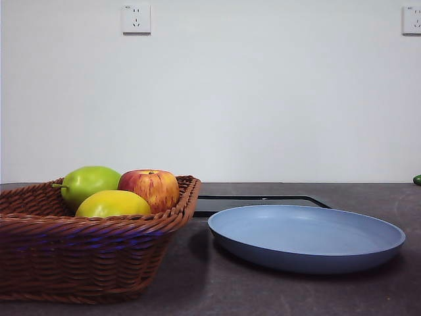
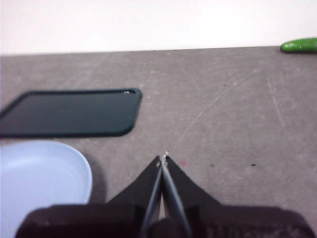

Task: Take the lemon from the basket,put the lemon in the plate,hand out the plate

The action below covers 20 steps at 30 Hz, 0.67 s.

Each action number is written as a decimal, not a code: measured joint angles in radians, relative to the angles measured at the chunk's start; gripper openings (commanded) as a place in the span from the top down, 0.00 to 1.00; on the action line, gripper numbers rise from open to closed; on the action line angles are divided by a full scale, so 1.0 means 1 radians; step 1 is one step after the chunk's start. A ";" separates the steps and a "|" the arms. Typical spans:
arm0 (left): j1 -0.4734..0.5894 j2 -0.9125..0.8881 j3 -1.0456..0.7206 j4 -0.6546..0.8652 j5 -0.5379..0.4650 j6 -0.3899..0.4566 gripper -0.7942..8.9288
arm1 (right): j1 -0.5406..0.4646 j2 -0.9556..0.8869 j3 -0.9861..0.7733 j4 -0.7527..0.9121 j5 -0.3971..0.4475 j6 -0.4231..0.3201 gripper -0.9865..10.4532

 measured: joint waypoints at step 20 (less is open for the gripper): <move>0.000 0.060 0.129 -0.092 0.317 -0.386 0.91 | 0.000 0.048 0.161 -0.142 -0.052 0.367 0.91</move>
